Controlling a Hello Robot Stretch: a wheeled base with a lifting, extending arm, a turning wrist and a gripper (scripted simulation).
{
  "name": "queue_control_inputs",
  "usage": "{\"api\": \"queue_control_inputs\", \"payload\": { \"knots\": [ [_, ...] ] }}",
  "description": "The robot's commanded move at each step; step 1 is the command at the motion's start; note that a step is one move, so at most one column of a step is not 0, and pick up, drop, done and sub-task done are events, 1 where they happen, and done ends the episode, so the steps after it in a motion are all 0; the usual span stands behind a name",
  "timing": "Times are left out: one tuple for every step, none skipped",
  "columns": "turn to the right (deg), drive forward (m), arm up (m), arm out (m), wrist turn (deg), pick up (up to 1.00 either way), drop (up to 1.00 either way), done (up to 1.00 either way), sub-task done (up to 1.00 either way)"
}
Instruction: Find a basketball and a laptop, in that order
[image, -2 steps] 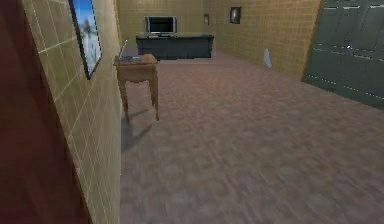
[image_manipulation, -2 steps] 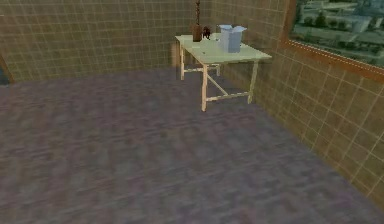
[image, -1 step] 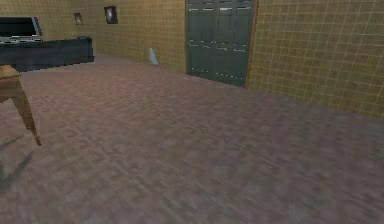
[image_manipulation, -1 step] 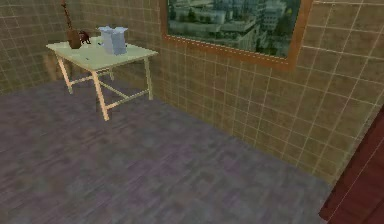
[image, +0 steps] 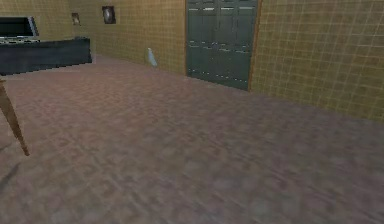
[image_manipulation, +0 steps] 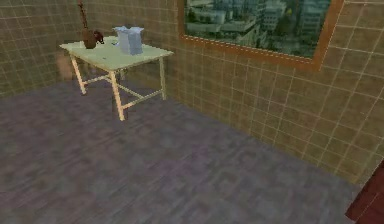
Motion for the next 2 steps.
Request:
{"api": "queue_control_inputs", "payload": {
  "knots": [
    [45.0,0.00,0.00,0.00,0.0,0.00,0.00,0.00,0.00],
    [39.0,0.00,0.00,0.00,0.0,0.00,0.00,0.00,0.00]
  ]
}}
